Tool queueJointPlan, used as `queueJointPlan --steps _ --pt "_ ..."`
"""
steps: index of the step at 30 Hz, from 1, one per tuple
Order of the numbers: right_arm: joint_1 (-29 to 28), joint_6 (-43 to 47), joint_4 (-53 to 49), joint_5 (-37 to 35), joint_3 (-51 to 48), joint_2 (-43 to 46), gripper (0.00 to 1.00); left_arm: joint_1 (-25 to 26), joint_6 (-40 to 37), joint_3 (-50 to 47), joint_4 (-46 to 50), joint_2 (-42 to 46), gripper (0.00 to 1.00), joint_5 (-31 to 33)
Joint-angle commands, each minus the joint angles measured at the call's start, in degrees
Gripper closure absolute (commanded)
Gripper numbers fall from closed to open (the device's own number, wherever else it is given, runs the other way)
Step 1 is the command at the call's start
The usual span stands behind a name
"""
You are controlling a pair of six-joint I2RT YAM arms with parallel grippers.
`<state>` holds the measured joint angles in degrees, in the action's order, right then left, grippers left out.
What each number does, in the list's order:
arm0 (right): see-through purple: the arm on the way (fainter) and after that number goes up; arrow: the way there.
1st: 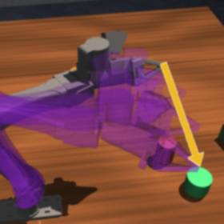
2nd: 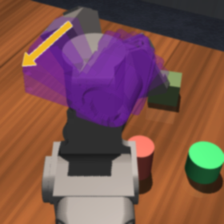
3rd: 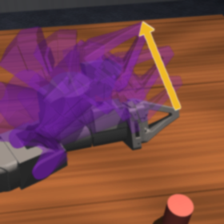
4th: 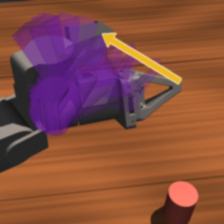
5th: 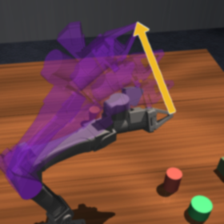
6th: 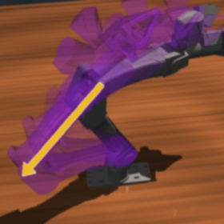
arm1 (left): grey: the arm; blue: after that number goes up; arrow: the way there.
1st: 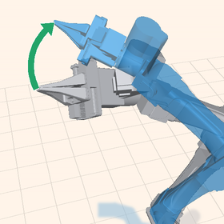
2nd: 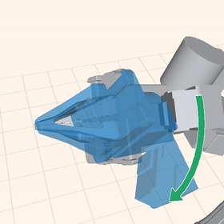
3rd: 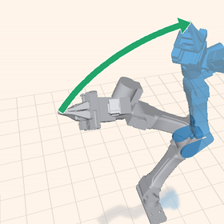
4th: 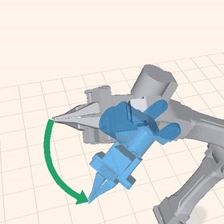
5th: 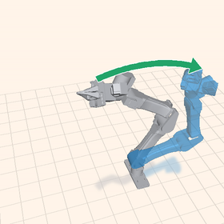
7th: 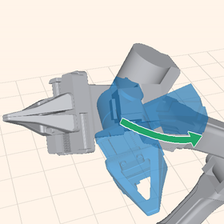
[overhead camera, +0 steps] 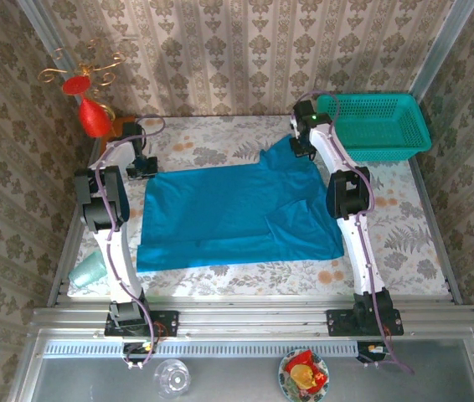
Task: Fold the inside-out t-shirt
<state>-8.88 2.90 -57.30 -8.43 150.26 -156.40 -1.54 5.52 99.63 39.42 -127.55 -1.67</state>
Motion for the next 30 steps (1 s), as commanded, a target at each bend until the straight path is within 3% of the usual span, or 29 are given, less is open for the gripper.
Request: queueJointPlan --steps 1,5,18,30 --pt "0.71 0.12 -3.15 0.16 0.11 -1.85 0.91 0.35 -1.11 0.19 2.16 -0.64 1.00 -0.18" --pt "0.71 -1.52 -3.69 0.10 -0.38 1.10 1.00 0.48 -1.03 -0.32 1.53 0.98 1.00 -0.33" --pt "2.27 -7.26 1.46 1.79 -24.69 24.25 1.00 -0.02 1.69 -4.27 -4.06 8.44 1.00 -5.38" --pt "4.15 -10.03 4.89 2.10 -39.44 36.82 1.00 -1.26 4.05 -8.24 -6.20 12.25 1.00 -8.67"
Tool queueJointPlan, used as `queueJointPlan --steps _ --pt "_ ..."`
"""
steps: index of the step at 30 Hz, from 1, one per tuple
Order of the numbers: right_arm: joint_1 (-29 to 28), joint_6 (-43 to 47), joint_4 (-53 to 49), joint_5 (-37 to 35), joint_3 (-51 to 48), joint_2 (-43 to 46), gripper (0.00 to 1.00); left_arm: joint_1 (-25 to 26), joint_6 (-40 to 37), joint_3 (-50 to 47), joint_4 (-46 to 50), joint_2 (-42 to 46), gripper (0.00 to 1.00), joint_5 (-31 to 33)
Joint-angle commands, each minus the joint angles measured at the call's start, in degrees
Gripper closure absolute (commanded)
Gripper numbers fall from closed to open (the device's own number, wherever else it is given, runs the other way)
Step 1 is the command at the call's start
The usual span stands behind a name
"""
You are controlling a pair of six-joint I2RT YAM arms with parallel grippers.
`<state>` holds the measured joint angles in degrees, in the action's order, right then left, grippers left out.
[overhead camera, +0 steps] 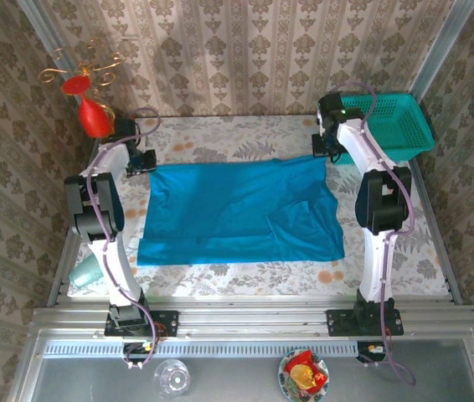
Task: Fold the inside-out t-shirt
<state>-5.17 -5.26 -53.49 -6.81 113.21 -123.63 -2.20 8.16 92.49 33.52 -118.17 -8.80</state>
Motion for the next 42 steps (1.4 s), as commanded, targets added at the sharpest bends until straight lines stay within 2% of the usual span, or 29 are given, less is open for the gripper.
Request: queueJointPlan --steps 1,20,28,42 --pt "0.42 -2.24 1.20 0.63 -3.42 4.99 1.00 -0.58 1.44 -1.72 -0.37 3.39 1.00 -1.72" --pt "-0.02 -9.66 6.56 5.67 -38.18 28.69 1.00 -3.02 9.29 -31.36 -3.82 27.99 1.00 2.43" --pt "-0.28 -12.05 8.90 7.44 -47.81 34.82 1.00 -6.52 12.43 -37.67 -1.48 35.37 1.00 1.24" --pt "-0.54 -14.77 10.83 5.30 -56.48 37.47 1.00 -7.47 18.12 -48.82 -1.49 44.48 1.00 0.76"
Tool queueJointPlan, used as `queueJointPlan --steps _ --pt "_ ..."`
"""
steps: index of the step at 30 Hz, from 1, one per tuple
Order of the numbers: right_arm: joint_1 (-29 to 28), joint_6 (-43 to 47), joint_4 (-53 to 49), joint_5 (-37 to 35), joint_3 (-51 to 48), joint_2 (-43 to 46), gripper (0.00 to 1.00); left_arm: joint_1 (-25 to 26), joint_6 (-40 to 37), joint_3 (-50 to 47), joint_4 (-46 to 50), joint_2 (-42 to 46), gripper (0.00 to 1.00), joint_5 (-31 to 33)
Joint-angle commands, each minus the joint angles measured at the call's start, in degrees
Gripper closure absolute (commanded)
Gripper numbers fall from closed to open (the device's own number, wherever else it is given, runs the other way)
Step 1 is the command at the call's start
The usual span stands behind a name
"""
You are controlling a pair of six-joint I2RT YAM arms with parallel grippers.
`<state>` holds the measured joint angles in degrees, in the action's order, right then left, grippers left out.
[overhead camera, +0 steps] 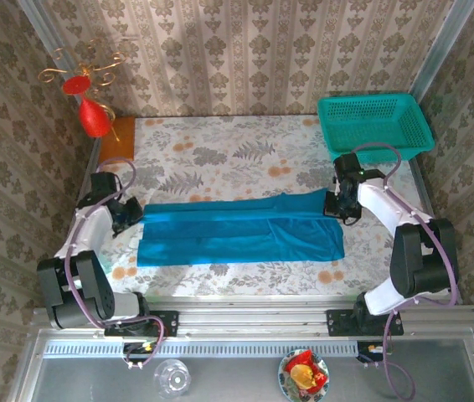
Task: Fold the inside-out t-shirt
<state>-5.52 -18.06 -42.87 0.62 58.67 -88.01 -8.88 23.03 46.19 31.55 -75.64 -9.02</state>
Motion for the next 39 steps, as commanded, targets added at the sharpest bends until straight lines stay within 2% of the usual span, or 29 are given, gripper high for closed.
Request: queueJointPlan --steps 1,2,7,8,11,13,18,21,24,29,33,36,39 --pt "-0.36 -2.62 0.86 -2.50 -3.20 2.16 0.99 -0.78 3.97 -4.28 -0.64 2.97 0.97 1.02" --pt "-0.53 -3.21 1.41 -2.56 -4.20 2.46 0.94 -0.91 4.78 -5.69 -1.37 3.97 0.89 1.02" --pt "-1.66 -4.83 0.64 -3.82 -4.70 4.08 0.65 -1.14 6.55 -8.11 -2.02 9.00 0.74 1.43" --pt "-2.00 -4.79 0.39 -3.95 -4.03 4.46 0.64 -1.16 6.32 -7.84 -2.02 10.12 0.73 1.46" --pt "-3.83 -4.79 -0.38 -3.69 -0.81 4.22 0.62 -0.92 5.17 -6.03 -1.25 12.15 0.70 0.97" --pt "-5.84 -4.48 -0.23 -2.13 1.82 2.56 0.62 -0.01 3.42 -4.96 -2.15 11.99 0.70 -2.03" --pt "-11.11 -3.80 -0.80 0.58 11.57 -7.04 0.60 7.64 -0.86 0.36 -0.53 4.42 0.72 -6.87" --pt "-13.15 -3.37 -1.19 1.10 16.89 -12.55 0.57 12.26 -1.64 3.41 1.80 -0.40 0.73 -4.44" --pt "-14.62 -2.67 -2.33 0.57 21.74 -17.83 0.56 14.25 -1.61 3.82 1.61 -2.76 0.73 -2.79" --pt "-15.96 -1.97 -3.09 1.12 26.49 -24.18 0.53 14.50 -1.83 3.03 1.91 -3.73 0.71 -1.32" --pt "-17.02 -2.07 -3.71 0.22 29.24 -26.81 0.51 14.05 -1.43 2.70 4.92 -3.06 0.67 5.02" --pt "-17.24 -2.58 -3.62 -0.09 30.56 -27.56 0.50 11.34 -0.01 1.27 4.96 -1.83 0.64 6.15" --pt "-17.42 -2.68 -3.91 0.04 32.16 -29.02 0.50 7.86 1.13 -0.47 4.06 -1.12 0.62 4.70"
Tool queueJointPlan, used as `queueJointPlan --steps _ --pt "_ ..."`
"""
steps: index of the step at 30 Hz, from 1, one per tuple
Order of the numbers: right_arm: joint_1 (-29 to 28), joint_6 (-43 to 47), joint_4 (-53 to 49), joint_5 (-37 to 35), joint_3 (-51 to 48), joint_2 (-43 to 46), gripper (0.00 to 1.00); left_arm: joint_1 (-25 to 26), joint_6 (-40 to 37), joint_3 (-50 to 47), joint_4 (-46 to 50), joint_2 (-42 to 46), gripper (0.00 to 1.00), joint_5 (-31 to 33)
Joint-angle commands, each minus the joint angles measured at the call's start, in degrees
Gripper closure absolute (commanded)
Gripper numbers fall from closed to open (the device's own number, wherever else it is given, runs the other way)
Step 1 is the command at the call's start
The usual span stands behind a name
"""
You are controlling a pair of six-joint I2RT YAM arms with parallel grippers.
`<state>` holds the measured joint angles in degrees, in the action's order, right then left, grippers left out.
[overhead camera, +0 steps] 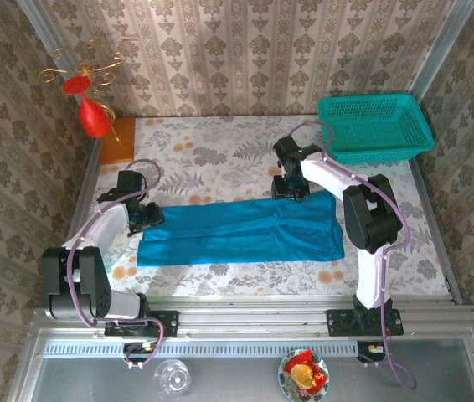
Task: Fold the inside-out t-shirt
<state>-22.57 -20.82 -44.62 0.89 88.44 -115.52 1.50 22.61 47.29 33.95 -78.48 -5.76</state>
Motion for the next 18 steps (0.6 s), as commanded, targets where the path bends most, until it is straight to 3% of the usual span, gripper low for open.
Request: queueJointPlan --steps 1,5,14,18 --pt "-0.38 0.06 -2.46 -0.18 2.96 -2.10 0.50 -3.59 1.88 -1.86 1.50 1.83 0.62 0.84" --pt "-0.55 0.16 -3.25 0.22 4.53 -4.33 0.54 -5.99 2.32 -2.93 1.05 2.01 0.60 -0.17" --pt "-1.93 -0.24 -7.19 -2.74 4.88 0.86 0.97 -9.76 3.46 -4.23 -0.11 0.91 0.61 -3.81" --pt "-2.78 -1.46 -9.32 -4.34 0.97 7.06 1.00 -9.85 3.65 -4.06 0.04 2.07 0.61 -4.26"
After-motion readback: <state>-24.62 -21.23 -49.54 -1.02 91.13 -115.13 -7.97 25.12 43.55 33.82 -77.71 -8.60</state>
